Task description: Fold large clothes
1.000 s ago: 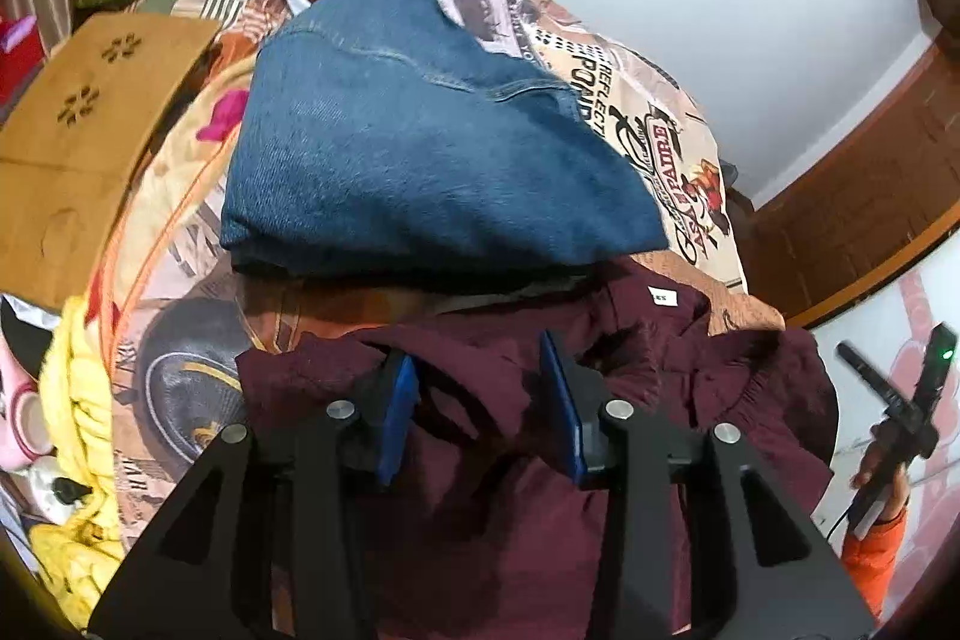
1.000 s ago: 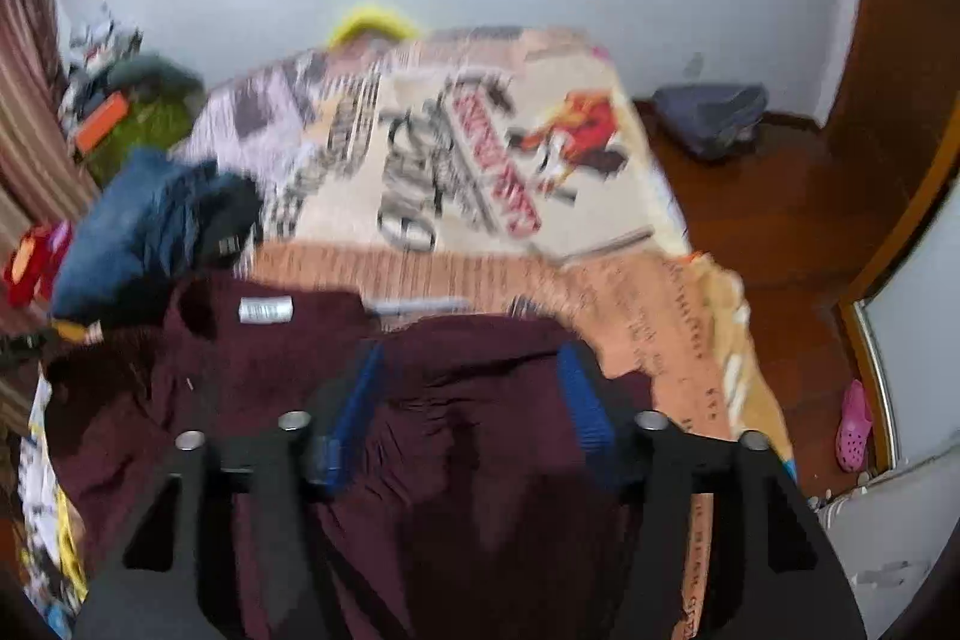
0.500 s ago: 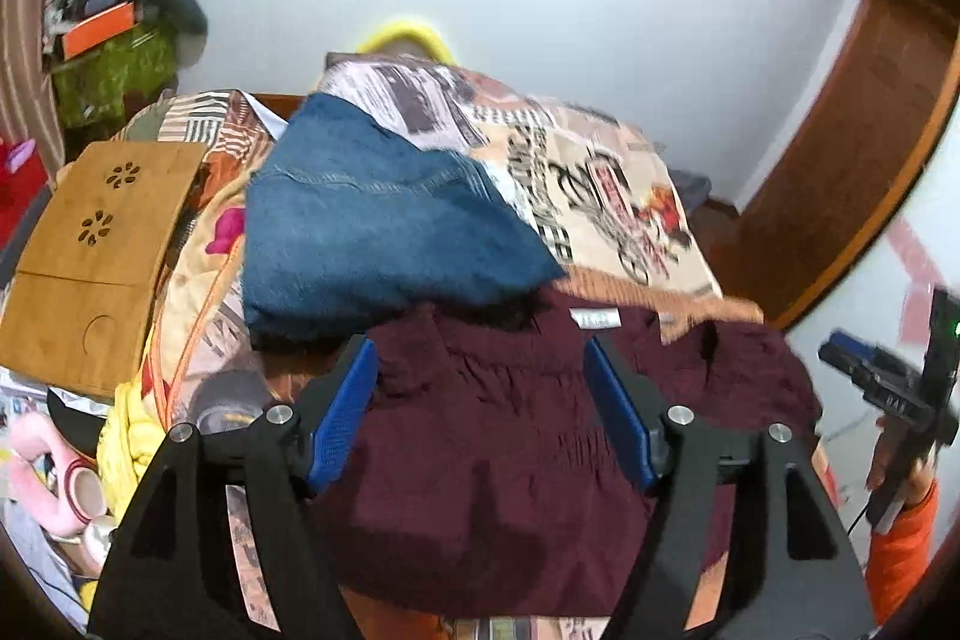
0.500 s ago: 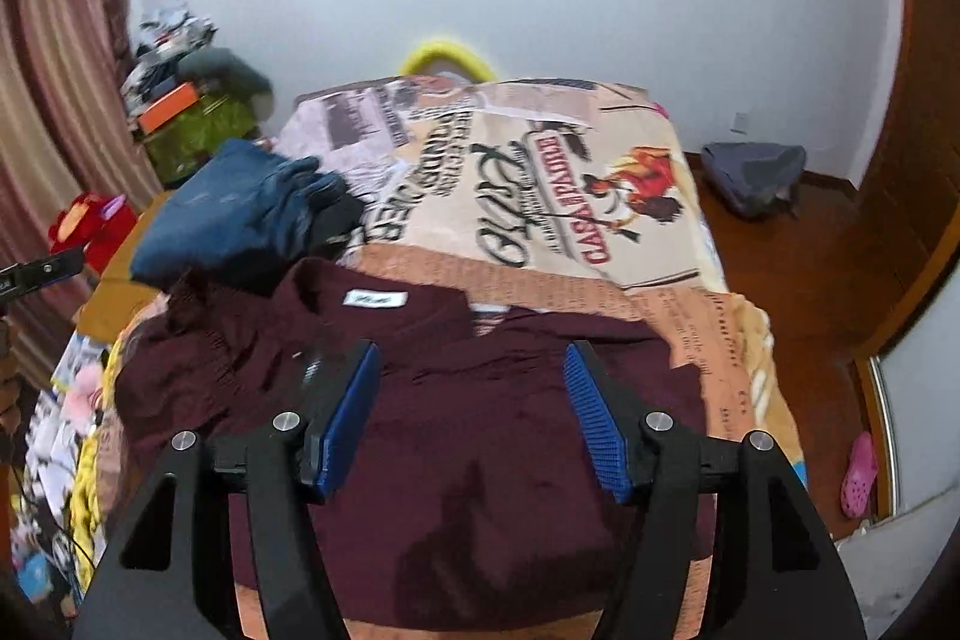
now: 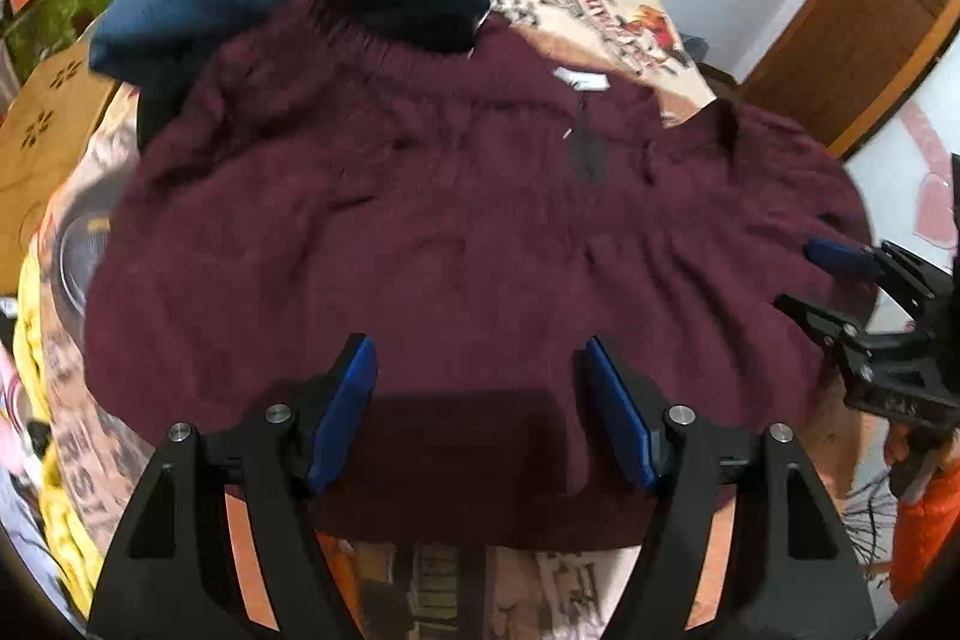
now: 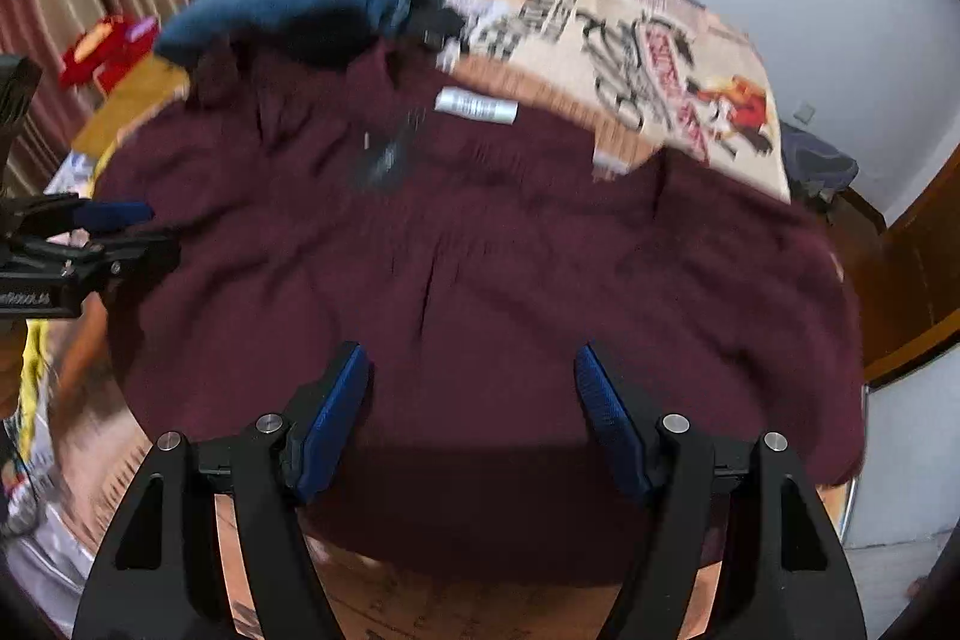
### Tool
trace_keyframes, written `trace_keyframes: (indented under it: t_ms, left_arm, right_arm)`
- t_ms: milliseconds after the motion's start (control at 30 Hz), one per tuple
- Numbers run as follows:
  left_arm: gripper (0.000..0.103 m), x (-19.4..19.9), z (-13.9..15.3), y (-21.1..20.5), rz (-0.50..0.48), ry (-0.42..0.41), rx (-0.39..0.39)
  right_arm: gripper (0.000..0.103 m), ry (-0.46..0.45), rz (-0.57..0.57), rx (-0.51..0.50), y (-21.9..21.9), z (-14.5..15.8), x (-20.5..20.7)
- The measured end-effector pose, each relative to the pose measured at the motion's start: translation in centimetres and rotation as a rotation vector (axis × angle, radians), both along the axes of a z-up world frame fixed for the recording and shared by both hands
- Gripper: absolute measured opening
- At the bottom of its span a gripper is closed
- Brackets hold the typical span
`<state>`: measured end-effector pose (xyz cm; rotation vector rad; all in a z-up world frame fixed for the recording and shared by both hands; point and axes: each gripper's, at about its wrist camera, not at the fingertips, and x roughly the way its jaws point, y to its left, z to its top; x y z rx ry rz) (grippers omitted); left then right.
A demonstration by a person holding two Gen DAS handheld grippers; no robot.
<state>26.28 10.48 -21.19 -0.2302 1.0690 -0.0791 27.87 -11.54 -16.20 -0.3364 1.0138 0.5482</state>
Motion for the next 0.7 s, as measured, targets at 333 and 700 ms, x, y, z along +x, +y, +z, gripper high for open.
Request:
trace_keyframes:
  t_ms: [333, 700]
  left_arm:
    - [0.071, -3.4, 0.0, 1.2, 0.028, -0.027, 0.043]
    - [0.076, -6.3, 1.3, 4.8, 0.154, -0.056, -0.065]
  right_arm:
    - [0.069, -0.084, -0.013, -0.067, -3.1, 0.5, -1.6]
    - [0.069, -0.103, -0.207, -0.055, -9.4, 1.2, -0.1]
